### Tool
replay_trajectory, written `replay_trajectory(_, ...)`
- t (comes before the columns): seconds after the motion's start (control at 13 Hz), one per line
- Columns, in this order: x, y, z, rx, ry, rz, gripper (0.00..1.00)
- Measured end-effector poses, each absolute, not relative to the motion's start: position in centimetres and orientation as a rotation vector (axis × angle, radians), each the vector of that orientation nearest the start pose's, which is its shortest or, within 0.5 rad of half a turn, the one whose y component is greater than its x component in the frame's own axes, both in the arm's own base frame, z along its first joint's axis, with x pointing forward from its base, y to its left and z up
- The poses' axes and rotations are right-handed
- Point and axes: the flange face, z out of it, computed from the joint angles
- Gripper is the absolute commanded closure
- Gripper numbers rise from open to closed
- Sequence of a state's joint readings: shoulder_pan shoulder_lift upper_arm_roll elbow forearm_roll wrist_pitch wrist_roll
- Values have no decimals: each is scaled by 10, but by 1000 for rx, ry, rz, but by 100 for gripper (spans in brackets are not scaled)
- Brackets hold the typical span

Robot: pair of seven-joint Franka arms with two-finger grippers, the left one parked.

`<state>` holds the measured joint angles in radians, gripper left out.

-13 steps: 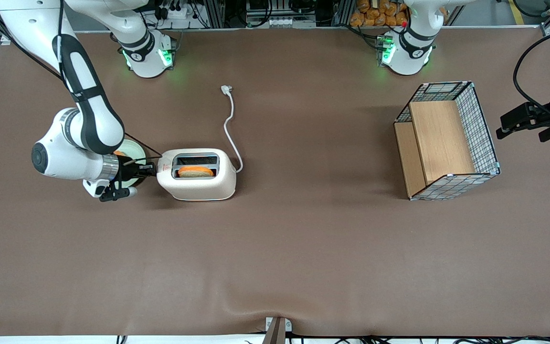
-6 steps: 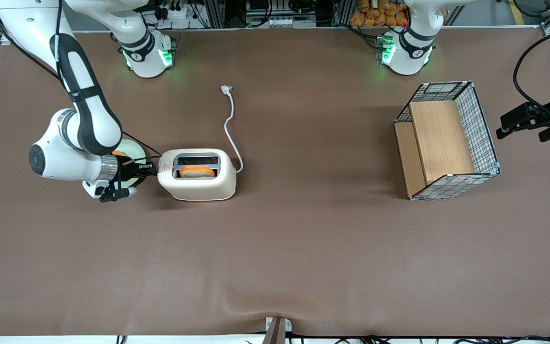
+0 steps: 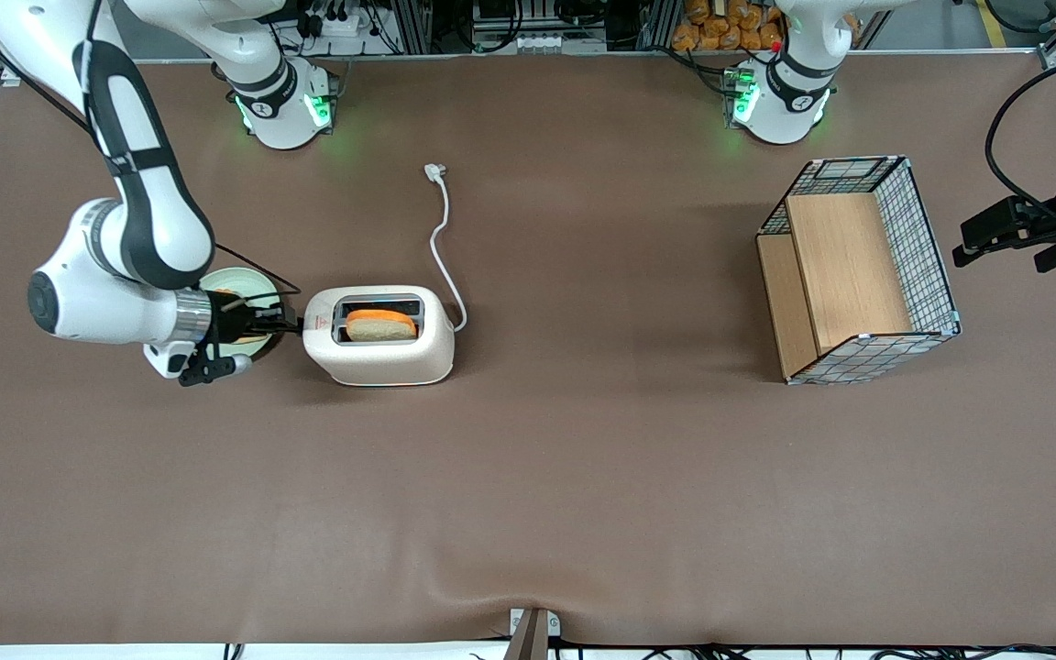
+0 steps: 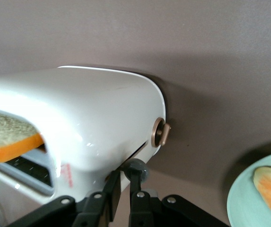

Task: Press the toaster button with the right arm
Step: 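Lift the right gripper off the lever and pull it back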

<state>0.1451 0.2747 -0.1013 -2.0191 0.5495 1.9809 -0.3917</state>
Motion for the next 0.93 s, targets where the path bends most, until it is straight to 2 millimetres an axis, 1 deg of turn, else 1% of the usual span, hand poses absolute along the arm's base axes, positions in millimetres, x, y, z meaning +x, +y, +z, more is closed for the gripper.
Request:
replay_trajectory(0.15, 563, 50, 323, -2634, -193, 312, 87)
replay_trajectory(0.31, 565, 37, 339, -2640, -201, 328, 86)
replay_trajectory(0.39, 566, 33, 344, -2643, -204, 332, 82)
replay_trajectory(0.54, 567, 28, 353, -2669, -227, 332, 61)
replay_trajectory(0.69, 568, 25, 369, -2721, -259, 336, 15)
replay_trajectory(0.77, 570, 23, 379, -2745, -276, 335, 1)
replay_trajectory(0.93, 574, 20, 403, -2793, -313, 308, 0)
